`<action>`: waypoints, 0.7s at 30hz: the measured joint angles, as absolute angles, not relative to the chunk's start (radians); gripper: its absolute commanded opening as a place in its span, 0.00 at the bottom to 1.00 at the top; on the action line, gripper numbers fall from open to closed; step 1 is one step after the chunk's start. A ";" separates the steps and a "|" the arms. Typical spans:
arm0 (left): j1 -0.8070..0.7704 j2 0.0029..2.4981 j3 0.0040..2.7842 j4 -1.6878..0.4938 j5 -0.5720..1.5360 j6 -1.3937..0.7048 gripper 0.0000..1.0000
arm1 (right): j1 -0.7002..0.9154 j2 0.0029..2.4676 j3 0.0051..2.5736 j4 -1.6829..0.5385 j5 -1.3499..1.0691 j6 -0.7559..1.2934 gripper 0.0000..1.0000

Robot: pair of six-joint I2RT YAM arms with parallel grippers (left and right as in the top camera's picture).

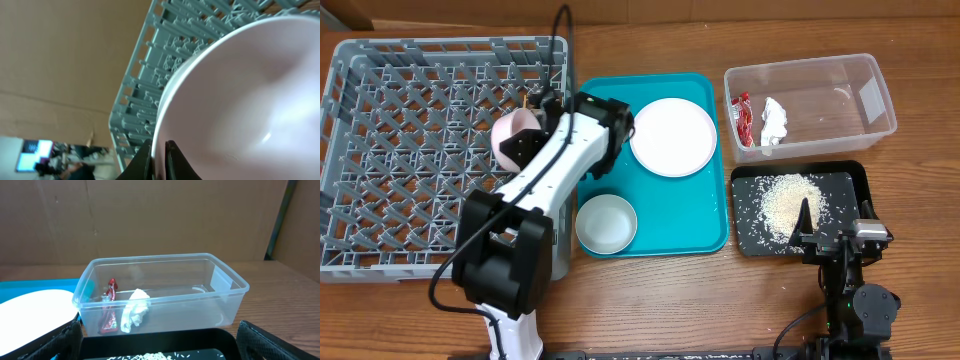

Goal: Sort waste into correct bins and load items into the dishwasher

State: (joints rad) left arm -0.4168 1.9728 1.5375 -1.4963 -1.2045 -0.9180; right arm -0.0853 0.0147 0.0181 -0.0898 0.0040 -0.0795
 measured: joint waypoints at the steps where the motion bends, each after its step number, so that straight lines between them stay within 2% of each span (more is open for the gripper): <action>1: -0.432 1.986 1.538 -1.522 -1.221 -0.918 0.08 | -0.085 0.015 0.018 -0.090 0.004 -0.080 1.00; 2: -0.435 1.990 1.538 -1.535 -1.227 -0.919 0.04 | -0.085 0.015 0.018 -0.090 0.004 -0.080 1.00; 6: -0.445 2.000 1.546 -1.686 -1.248 -0.963 0.04 | -0.085 0.015 0.019 -0.090 0.004 -0.080 1.00; 21: -0.349 2.000 1.552 -1.687 -1.269 -0.973 0.04 | -0.085 0.015 0.019 -0.090 0.004 -0.080 1.00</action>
State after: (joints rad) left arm -0.3492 1.9995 1.5520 -1.6875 -1.2690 -0.9733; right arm -0.0853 0.0147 0.0185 -0.0902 0.0044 -0.0795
